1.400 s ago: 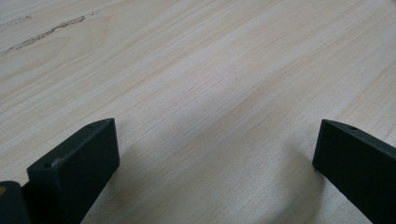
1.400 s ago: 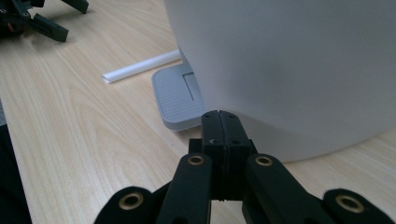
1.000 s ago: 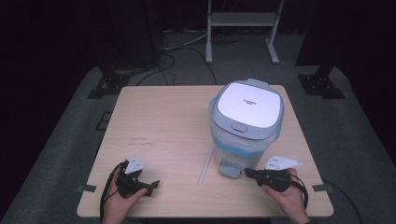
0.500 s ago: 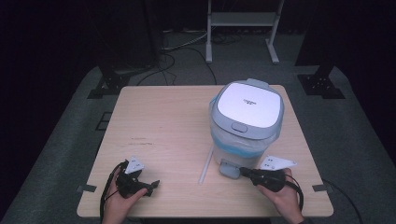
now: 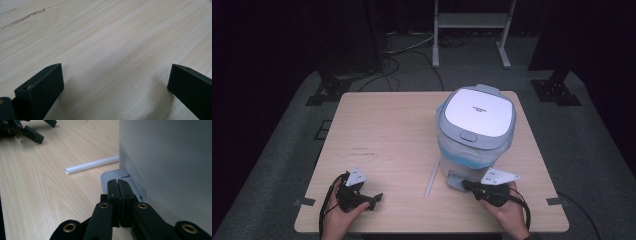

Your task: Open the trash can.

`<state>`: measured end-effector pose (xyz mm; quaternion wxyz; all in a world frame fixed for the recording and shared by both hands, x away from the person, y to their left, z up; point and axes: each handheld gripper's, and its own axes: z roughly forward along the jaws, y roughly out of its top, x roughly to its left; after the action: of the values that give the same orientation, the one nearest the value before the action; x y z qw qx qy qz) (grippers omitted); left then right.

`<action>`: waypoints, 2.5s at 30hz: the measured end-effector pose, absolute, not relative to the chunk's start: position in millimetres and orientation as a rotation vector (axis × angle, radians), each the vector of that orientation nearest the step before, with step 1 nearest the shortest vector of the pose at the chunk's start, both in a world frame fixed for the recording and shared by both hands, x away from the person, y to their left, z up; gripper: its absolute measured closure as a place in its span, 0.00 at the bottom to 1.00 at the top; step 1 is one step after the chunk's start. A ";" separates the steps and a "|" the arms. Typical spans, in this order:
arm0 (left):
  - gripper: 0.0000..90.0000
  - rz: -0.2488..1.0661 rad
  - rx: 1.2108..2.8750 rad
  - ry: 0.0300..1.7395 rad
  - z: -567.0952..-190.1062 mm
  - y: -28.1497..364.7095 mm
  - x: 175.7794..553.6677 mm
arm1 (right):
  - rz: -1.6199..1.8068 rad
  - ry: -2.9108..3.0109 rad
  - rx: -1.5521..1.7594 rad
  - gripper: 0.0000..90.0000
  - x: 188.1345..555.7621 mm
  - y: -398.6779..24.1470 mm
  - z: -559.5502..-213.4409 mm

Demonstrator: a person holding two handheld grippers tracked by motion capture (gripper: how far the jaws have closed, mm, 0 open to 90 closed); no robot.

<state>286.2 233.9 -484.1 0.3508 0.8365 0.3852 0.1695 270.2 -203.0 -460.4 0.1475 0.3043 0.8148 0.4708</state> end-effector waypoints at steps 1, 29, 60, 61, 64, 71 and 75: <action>0.00 0.439 2.166 0.998 -484.1 233.9 286.2 | 1.351 2.344 0.875 0.98 270.1 -201.9 -460.6; 0.00 0.439 2.167 0.998 -484.1 233.8 286.2 | 1.289 2.293 0.857 0.97 275.1 -179.6 -471.1; 0.00 0.440 2.167 1.004 -484.0 233.1 285.9 | 1.309 2.275 0.840 1.00 273.7 -180.3 -479.7; 0.00 0.440 2.167 1.004 -484.0 233.1 285.9 | 1.308 2.277 0.843 1.00 273.5 -180.1 -479.9; 0.00 0.440 2.167 1.003 -483.9 233.2 285.9 | 1.300 2.280 0.848 1.00 273.1 -179.4 -480.6; 0.00 0.441 2.165 1.004 -484.1 233.1 285.9 | 1.275 2.300 0.854 1.00 273.9 -177.8 -481.2; 0.00 0.441 2.165 1.004 -484.1 233.1 285.9 | 1.272 2.304 0.855 1.00 274.3 -177.7 -481.3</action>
<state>285.9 233.1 -484.1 0.3498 0.8358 0.3875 0.1702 274.3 -177.7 -481.3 0.1859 0.3036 0.8181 0.4516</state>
